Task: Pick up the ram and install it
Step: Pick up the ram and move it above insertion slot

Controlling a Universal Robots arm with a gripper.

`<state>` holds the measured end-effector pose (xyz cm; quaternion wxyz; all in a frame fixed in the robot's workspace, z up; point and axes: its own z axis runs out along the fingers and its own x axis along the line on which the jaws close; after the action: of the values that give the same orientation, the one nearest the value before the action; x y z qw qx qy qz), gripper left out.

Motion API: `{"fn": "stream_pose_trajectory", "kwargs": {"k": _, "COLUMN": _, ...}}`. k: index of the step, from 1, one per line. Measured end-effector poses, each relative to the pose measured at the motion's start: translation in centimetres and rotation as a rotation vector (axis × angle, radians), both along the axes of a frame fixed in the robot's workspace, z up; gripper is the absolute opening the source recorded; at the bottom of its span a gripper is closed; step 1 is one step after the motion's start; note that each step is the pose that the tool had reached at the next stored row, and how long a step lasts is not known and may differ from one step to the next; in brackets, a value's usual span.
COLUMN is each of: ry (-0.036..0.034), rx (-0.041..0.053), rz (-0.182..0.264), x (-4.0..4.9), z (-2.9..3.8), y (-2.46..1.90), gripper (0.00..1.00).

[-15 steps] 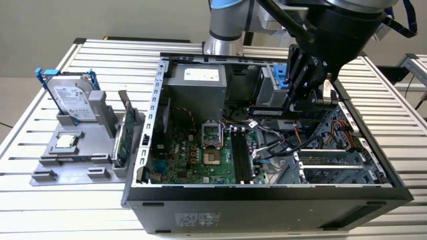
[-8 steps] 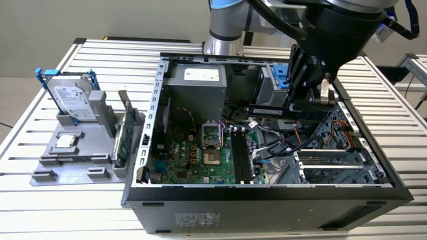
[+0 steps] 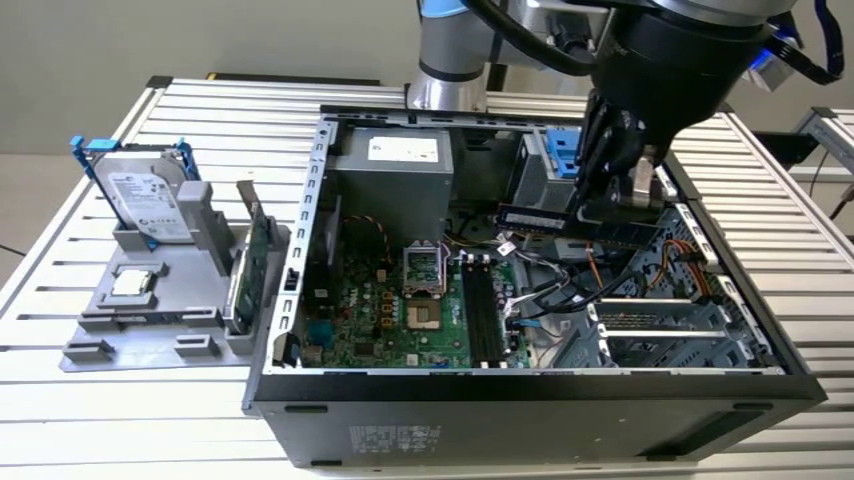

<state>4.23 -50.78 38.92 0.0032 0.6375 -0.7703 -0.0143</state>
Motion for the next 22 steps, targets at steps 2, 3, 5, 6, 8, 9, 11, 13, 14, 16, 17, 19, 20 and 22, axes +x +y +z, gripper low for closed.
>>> {"fn": "stream_pose_trajectory", "kwargs": {"k": 2, "ry": 0.0, "rx": 0.0, "rz": -0.015, "x": 0.0, "z": 0.0, "y": 0.0, "gripper": 0.0}}
{"fn": "stream_pose_trajectory", "kwargs": {"k": 3, "ry": 0.0, "rx": 0.0, "rz": -0.022, "x": 0.0, "z": 0.0, "y": 0.0, "gripper": 0.0}}
{"fn": "stream_pose_trajectory", "kwargs": {"k": 5, "ry": 0.0, "rx": 0.0, "rz": -0.036, "x": -0.01, "z": 0.0, "y": 0.0, "gripper": 0.0}}
{"fn": "stream_pose_trajectory", "kwargs": {"k": 6, "ry": 0.0, "rx": 0.0, "rz": -0.042, "x": -0.01, "z": 0.0, "y": 0.0, "gripper": 0.0}}
{"fn": "stream_pose_trajectory", "kwargs": {"k": 8, "ry": 0.0, "rx": 0.0, "rz": -0.056, "x": -0.01, "z": 0.0, "y": 0.0, "gripper": 0.0}}
{"fn": "stream_pose_trajectory", "kwargs": {"k": 9, "ry": 0.0, "rx": 0.0, "rz": -0.064, "x": 0.0, "z": 0.0, "y": 0.0, "gripper": 0.0}}
{"fn": "stream_pose_trajectory", "kwargs": {"k": 11, "ry": 0.0, "rx": 0.0, "rz": -0.08, "x": 0.0, "z": 0.0, "y": 0.0, "gripper": 0.0}}
{"fn": "stream_pose_trajectory", "kwargs": {"k": 13, "ry": 0.0, "rx": 0.0, "rz": -0.095, "x": 0.0, "z": 0.0, "y": 0.0, "gripper": 0.0}}
{"fn": "stream_pose_trajectory", "kwargs": {"k": 14, "ry": 0.0, "rx": 0.0, "rz": -0.102, "x": 0.0, "z": 0.0, "y": 0.0, "gripper": 0.0}}
{"fn": "stream_pose_trajectory", "kwargs": {"k": 16, "ry": 0.0, "rx": 0.0, "rz": -0.116, "x": 0.0, "z": 0.0, "y": 0.0, "gripper": 0.0}}
{"fn": "stream_pose_trajectory", "kwargs": {"k": 17, "ry": 0.0, "rx": 0.0, "rz": -0.123, "x": -0.01, "z": 0.0, "y": 0.0, "gripper": 0.0}}
{"fn": "stream_pose_trajectory", "kwargs": {"k": 19, "ry": 0.0, "rx": 0.0, "rz": -0.139, "x": -0.01, "z": 0.0, "y": 0.0, "gripper": 0.0}}
{"fn": "stream_pose_trajectory", "kwargs": {"k": 20, "ry": 0.0, "rx": 0.0, "rz": -0.147, "x": -0.01, "z": 0.0, "y": 0.0, "gripper": 0.0}}
{"fn": "stream_pose_trajectory", "kwargs": {"k": 22, "ry": 0.0, "rx": 0.0, "rz": -0.164, "x": -0.02, "z": 0.0, "y": 0.0, "gripper": 0.0}}
